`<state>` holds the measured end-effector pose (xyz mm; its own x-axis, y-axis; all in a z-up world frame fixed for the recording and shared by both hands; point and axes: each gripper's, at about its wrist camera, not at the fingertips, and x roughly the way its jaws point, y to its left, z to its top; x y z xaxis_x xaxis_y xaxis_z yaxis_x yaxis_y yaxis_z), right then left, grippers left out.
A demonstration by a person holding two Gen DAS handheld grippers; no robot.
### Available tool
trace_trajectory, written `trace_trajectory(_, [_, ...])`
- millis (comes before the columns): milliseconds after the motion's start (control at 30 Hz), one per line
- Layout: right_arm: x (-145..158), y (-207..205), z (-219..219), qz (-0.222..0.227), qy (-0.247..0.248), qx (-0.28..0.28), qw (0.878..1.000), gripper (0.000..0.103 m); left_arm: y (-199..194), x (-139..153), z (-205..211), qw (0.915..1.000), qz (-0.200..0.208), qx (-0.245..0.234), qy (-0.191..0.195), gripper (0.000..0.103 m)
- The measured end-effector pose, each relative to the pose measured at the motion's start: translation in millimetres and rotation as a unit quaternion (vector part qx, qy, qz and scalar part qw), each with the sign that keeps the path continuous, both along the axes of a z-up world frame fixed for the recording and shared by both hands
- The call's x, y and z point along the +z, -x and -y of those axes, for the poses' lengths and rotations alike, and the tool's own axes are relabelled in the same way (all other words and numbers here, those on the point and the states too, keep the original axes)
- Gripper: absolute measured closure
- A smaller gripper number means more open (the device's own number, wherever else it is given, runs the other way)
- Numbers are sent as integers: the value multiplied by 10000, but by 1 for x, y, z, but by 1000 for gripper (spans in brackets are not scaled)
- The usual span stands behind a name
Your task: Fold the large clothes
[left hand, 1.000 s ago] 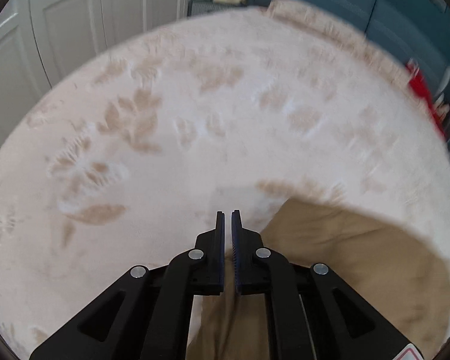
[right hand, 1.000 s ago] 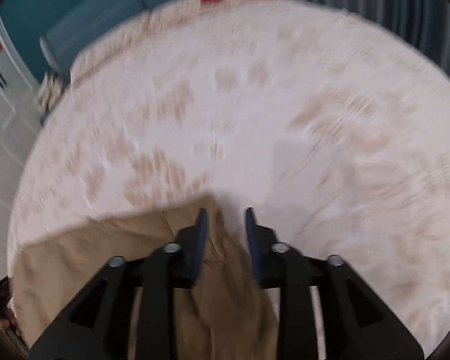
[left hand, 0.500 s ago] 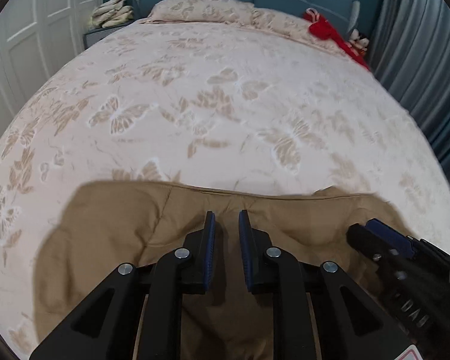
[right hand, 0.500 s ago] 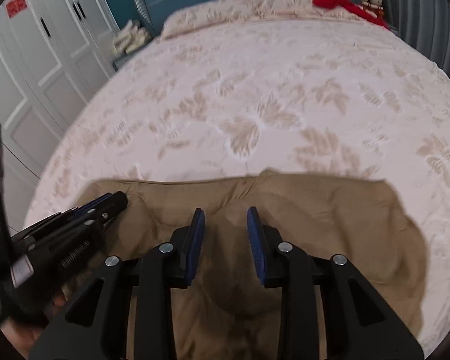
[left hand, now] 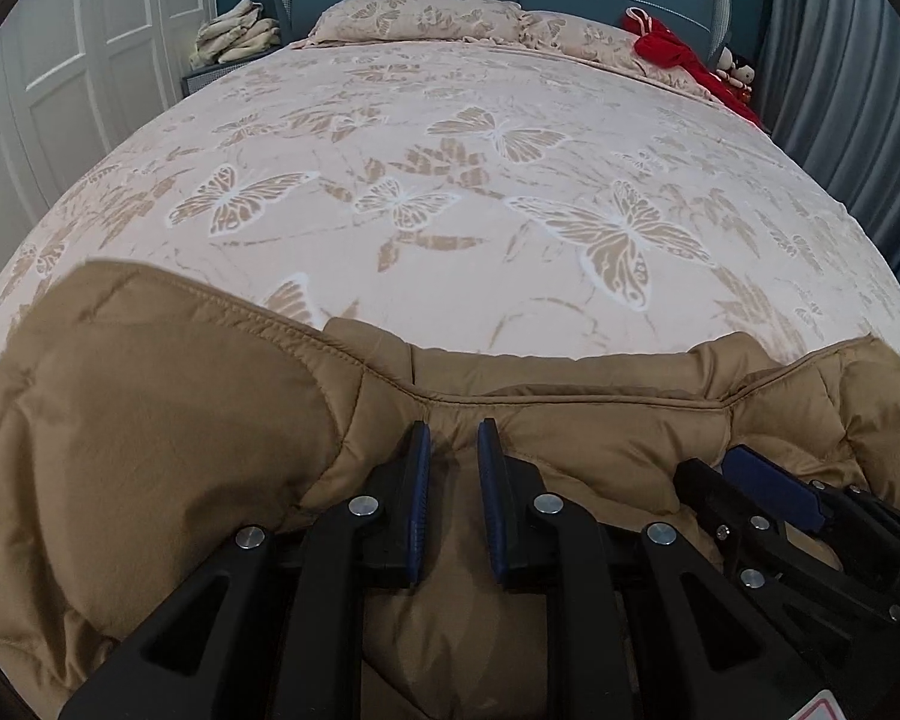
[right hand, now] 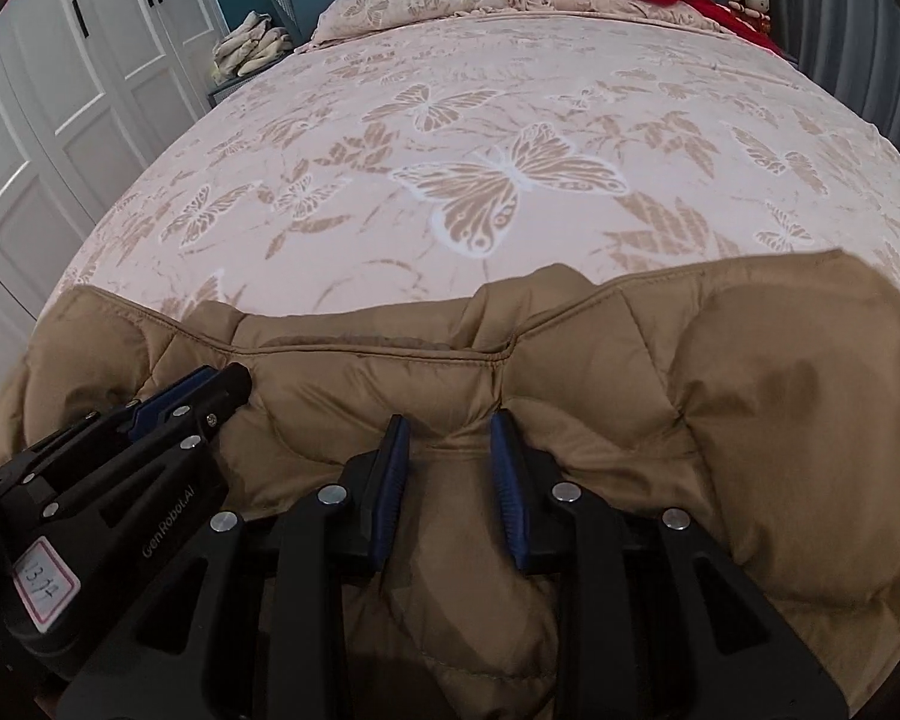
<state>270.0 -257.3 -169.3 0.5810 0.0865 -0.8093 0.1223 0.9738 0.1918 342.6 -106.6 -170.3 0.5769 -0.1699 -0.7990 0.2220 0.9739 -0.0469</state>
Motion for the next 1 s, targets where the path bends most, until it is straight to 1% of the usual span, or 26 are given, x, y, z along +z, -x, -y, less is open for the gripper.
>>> trace_trajectory(100, [-6,-2,-2,5,32,-4,10000,77,0,-5,2,10000,34,-2,-56,86])
trace_trajectory(500, [-17,-7,-1,139,-5,-23,9999,77,-6,-17,1,9999,85,43,113,86])
trace_trajectory(700, [-15,-8,-2,168,-6,-14,9999,77,-7,-16,2,9999,75,39,94,86])
trace_trajectory(767, [-13,-9,-2,121,-15,8,9999,77,-8,-16,-1,9998,30,43,177,85])
trace_trajectory(833, [-7,-11,0,10,-82,45,10000,77,-8,-10,-10,9991,-131,48,393,85])
trace_trajectory(900, [11,-3,9,-131,-367,-130,9992,76,-3,2,-25,9979,-272,77,590,84])
trace_trajectory(933, [20,7,13,-38,-514,-206,9985,73,2,9,-33,9972,-298,120,671,82])
trace_trajectory(967, [31,18,15,79,-639,-231,9977,73,9,17,-41,9968,-307,164,724,79])
trace_trajectory(1000, [45,35,14,204,-663,-179,9974,73,21,27,-56,9957,-296,209,856,78])
